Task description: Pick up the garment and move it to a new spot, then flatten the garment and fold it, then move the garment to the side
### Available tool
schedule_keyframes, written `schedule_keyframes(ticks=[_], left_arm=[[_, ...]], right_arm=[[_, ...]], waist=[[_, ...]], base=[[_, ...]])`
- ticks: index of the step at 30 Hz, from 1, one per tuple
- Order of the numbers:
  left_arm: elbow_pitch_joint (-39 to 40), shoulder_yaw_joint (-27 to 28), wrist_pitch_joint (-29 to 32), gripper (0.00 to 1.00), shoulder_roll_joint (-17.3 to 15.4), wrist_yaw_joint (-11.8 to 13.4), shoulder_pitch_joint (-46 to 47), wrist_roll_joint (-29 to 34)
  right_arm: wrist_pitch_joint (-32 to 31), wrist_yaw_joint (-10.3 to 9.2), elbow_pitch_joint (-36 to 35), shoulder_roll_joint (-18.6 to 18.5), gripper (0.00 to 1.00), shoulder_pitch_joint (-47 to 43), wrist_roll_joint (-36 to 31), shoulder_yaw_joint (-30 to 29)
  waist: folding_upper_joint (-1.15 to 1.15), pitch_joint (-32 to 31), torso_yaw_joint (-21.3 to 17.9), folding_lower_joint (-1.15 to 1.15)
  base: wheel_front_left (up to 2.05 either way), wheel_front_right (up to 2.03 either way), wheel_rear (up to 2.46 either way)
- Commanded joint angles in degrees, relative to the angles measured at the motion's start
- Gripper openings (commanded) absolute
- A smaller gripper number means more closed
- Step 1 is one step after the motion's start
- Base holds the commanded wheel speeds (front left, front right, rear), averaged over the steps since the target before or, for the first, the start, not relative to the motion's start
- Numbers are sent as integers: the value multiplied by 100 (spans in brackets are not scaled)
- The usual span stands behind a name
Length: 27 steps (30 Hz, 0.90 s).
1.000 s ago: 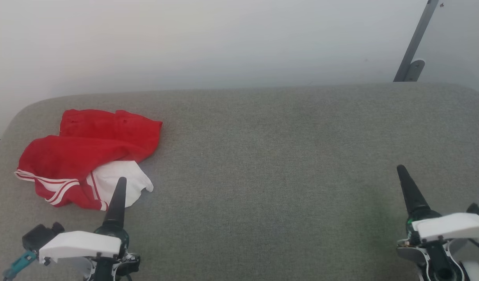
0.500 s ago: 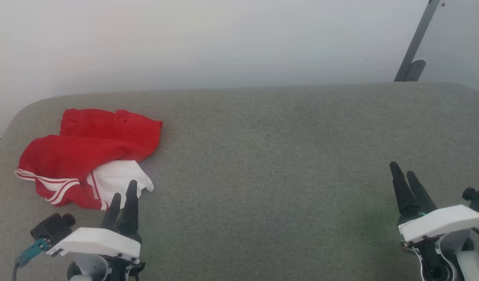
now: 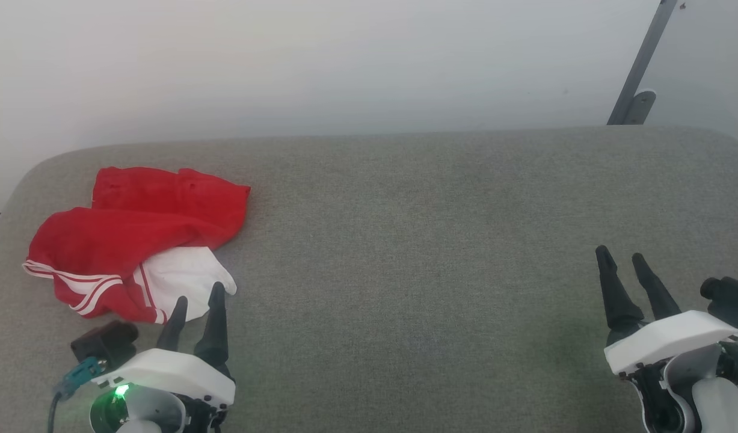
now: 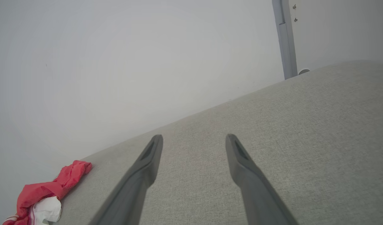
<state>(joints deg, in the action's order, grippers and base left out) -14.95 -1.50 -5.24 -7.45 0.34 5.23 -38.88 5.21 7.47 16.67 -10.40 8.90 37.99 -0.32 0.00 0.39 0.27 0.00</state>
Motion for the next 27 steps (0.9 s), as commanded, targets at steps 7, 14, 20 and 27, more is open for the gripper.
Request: schedule_keyframes(ticks=[7, 14, 20, 27], left_arm=[[120, -163, -179, 100, -137, 191, 125, 570], [139, -275, -294, 100, -200, 277, 123, 955], [108, -319, -383, 100, -231, 333, 102, 1235], [92, -303, -479, 100, -233, 337, 62, 1529]], right_arm=[[181, 2, -56, -95, 100, 176, -622, 7], [297, 2, 8, -148, 100, 211, -1061, 69], [386, 2, 58, -188, 100, 233, -1372, 98], [488, 3, 65, -179, 100, 229, -1723, 62]], waist=[[0, -11, -4, 0], [0, -11, -9, 0], [0, -17, -10, 0], [0, -29, -14, 0]], base=[[0, 0, 0], [0, 0, 0], [0, 0, 0], [0, 0, 0]])
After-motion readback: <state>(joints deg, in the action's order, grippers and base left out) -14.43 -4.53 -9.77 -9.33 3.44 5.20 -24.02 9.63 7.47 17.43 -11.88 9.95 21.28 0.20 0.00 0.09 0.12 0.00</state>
